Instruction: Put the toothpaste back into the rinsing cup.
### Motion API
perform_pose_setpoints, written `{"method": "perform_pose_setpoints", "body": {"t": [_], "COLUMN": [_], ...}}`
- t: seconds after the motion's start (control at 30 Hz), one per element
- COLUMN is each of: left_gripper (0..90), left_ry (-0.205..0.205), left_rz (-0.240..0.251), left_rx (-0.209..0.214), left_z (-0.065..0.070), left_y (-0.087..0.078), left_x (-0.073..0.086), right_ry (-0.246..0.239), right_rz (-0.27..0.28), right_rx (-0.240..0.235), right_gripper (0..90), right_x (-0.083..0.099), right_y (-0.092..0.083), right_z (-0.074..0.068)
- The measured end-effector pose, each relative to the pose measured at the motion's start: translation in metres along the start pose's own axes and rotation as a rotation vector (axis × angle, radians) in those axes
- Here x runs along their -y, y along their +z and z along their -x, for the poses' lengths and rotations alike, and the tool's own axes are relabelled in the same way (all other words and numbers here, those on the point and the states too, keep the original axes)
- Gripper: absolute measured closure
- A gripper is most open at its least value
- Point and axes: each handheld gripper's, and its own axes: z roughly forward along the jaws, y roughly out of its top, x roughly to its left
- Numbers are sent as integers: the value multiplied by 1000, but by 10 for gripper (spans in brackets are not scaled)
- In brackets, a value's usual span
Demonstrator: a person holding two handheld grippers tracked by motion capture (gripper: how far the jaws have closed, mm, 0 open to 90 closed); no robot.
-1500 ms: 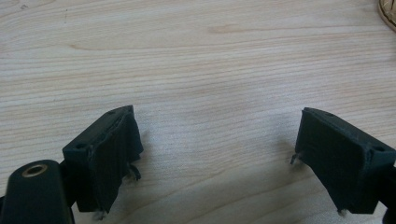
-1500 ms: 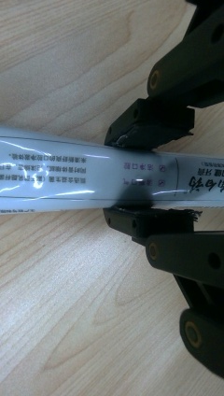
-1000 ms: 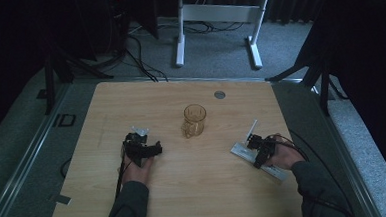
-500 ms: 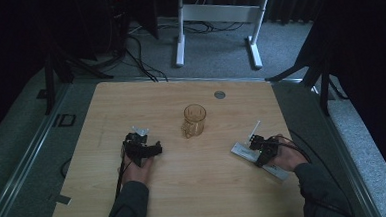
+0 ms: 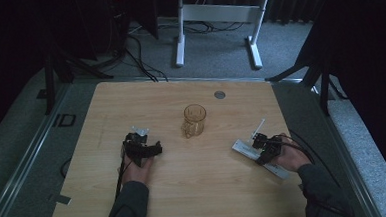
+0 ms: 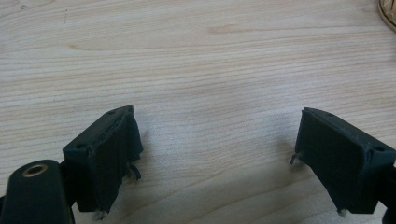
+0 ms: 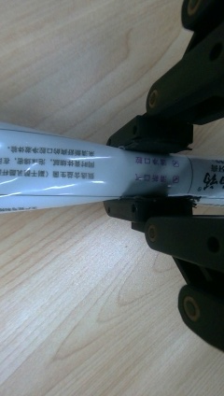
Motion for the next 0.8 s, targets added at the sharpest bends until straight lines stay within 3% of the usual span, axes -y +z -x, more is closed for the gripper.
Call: {"method": "perform_pose_setpoints", "body": {"t": [0.27, 0.47, 0.8], "left_gripper": [127, 127, 127], "left_ry": [0, 0, 0], "left_rz": [0, 0, -1], "left_rx": [0, 0, 0], "left_z": [0, 0, 0], "left_y": [0, 0, 0], "left_x": [0, 0, 0], "right_ry": [13, 40, 42], "right_rz": [52, 129, 261], "right_rx": [2, -2, -3], "right_gripper": [713, 713, 714], "right_x": [2, 6, 5], "right_y": [-12, -23, -42], "right_z": [2, 7, 7]}}
